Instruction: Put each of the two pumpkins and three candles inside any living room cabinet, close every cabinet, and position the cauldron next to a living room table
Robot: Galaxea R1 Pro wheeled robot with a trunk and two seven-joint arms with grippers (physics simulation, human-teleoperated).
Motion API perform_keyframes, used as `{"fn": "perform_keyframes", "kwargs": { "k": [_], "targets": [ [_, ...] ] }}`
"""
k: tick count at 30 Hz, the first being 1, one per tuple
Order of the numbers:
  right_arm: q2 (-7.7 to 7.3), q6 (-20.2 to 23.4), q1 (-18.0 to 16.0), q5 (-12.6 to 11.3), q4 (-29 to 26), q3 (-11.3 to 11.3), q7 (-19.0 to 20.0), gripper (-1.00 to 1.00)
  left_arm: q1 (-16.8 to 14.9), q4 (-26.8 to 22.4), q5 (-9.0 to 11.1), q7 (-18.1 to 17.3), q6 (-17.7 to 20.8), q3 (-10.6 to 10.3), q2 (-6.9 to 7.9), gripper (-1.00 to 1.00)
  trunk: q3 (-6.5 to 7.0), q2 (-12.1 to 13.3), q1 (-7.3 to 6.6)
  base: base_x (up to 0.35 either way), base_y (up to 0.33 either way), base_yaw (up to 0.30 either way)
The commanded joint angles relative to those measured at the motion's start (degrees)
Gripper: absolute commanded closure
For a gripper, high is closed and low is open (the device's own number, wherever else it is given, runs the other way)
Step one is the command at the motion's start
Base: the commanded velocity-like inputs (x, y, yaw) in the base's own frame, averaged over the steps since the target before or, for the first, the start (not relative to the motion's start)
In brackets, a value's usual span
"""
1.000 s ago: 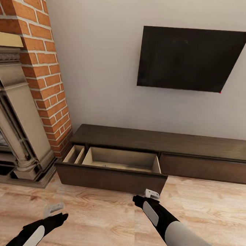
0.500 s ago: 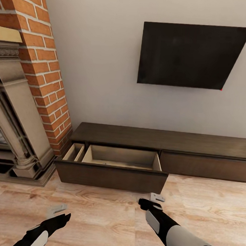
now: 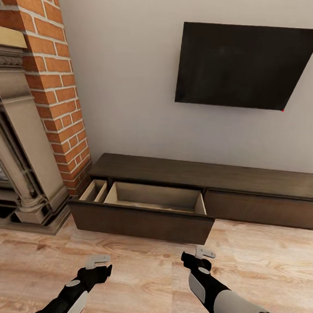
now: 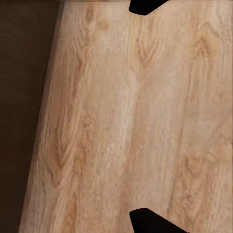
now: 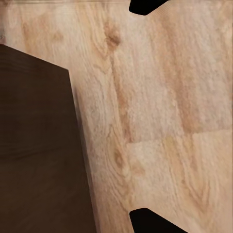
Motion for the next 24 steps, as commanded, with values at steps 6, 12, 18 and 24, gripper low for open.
{"fn": "perform_keyframes", "kwargs": {
  "k": [6,12,18,24],
  "targets": [
    [-0.09,-2.99,0.04,-0.56,1.77,0.51,3.22,-1.0,-2.06,0.33,0.18,0.54,0.1,-0.33,-0.24,-1.0,-1.13,-2.45,1.32,0.0,0.0,0.0],
    [-0.16,-7.94,0.15,-0.64,4.44,0.46,7.06,-1.0,-2.39,0.3,-0.24,0.49,0.18,-0.5,-1.16,-1.0,-2.21,-4.85,2.63,0.0,0.0,0.0],
    [-0.12,-14.84,1.36,-0.44,6.0,0.5,7.64,-1.0,-3.2,-0.3,-0.04,0.42,0.79,-0.46,-1.63,-1.0,-3.29,-7.26,3.95,0.0,0.0,0.0],
    [-0.1,-19.23,2.2,-0.52,6.21,0.51,7.34,-1.0,-4.98,0.63,-0.13,0.48,1.09,-0.64,-2.23,-1.0,-4.37,-9.67,5.27,0.0,0.0,0.0]
  ]
}}
